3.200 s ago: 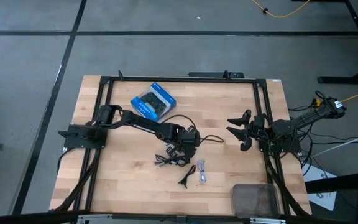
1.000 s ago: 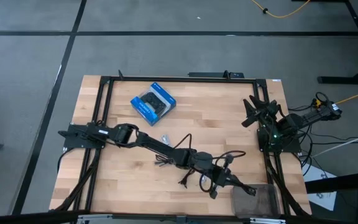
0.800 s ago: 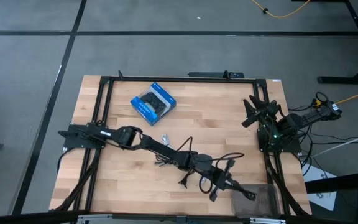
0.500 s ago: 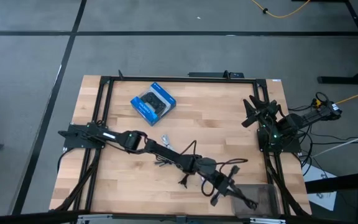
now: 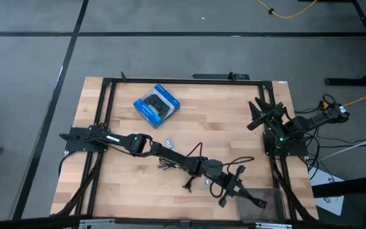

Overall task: Pick and place USB-C Cables
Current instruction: Put the top black charger cable into the black bin, then put the left white charger cable into the black bin

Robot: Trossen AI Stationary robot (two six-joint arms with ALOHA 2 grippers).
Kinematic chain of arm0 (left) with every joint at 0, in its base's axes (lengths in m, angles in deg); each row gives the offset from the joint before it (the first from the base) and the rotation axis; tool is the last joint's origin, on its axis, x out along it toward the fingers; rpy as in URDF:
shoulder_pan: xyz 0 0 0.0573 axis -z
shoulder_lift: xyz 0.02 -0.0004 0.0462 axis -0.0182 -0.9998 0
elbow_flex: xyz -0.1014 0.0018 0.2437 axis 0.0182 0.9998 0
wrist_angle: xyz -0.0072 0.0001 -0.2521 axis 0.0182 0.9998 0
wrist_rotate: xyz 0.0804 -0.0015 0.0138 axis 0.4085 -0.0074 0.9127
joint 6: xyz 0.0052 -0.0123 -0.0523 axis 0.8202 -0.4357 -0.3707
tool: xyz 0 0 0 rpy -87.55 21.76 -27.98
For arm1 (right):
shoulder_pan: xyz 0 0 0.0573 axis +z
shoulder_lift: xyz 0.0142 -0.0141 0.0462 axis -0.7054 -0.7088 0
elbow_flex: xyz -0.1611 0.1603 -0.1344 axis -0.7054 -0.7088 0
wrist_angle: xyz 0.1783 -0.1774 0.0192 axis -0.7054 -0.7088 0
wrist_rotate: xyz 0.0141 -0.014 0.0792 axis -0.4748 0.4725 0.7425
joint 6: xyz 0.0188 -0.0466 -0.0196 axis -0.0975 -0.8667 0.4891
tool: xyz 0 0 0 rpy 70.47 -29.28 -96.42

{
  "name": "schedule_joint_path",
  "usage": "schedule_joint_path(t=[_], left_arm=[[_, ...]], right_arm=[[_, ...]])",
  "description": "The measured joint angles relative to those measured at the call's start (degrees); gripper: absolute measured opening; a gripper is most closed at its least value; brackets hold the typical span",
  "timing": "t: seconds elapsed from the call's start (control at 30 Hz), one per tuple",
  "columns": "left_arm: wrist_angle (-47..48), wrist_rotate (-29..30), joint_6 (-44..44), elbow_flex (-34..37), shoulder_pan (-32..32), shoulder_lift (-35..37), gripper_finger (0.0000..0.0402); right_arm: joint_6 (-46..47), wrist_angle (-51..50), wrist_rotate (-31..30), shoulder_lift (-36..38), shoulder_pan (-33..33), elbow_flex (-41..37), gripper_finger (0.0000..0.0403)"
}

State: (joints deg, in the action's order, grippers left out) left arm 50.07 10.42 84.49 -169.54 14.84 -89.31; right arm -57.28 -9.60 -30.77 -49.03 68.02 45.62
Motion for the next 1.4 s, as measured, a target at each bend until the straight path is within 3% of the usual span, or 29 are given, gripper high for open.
schedule_joint_path(t=[0.6,0.77,0.87,1.03,1.17,1.27,1.4], left_arm=[[0.6,1.2,-0.2,0.0,-0.3,0.3,0.0045],[7.2,2.4,-0.2,0.0,-2.1,4.6,0.0045],[24.5,8.0,-0.2,-0.1,-2.9,9.7,0.0045],[62.0,26.5,-2.3,0.0,-2.7,18.2,0.0044],[89.1,36.7,-9.2,0.0,-2.3,24.6,0.0039],[105.5,41.0,-15.9,0.0,-2.4,28.0,0.0039],[121.8,40.3,-20.5,0.0,-3.3,32.1,0.0034]], right_arm=[[-0.9,0.0,0.0,0.0,0.0,0.0,0.0184],[-0.1,0.0,0.0,0.0,0.3,0.0,0.0184],[-0.1,0.1,0.0,0.0,1.6,0.0,0.0184],[-0.1,0.0,-1.0,0.0,4.4,0.0,0.0184],[-0.1,-0.1,-3.1,0.0,7.0,0.0,0.0184],[0.3,0.1,-3.1,0.0,8.5,0.0,0.0184],[2.6,0.0,-3.1,0.0,10.0,0.0,0.0184]])
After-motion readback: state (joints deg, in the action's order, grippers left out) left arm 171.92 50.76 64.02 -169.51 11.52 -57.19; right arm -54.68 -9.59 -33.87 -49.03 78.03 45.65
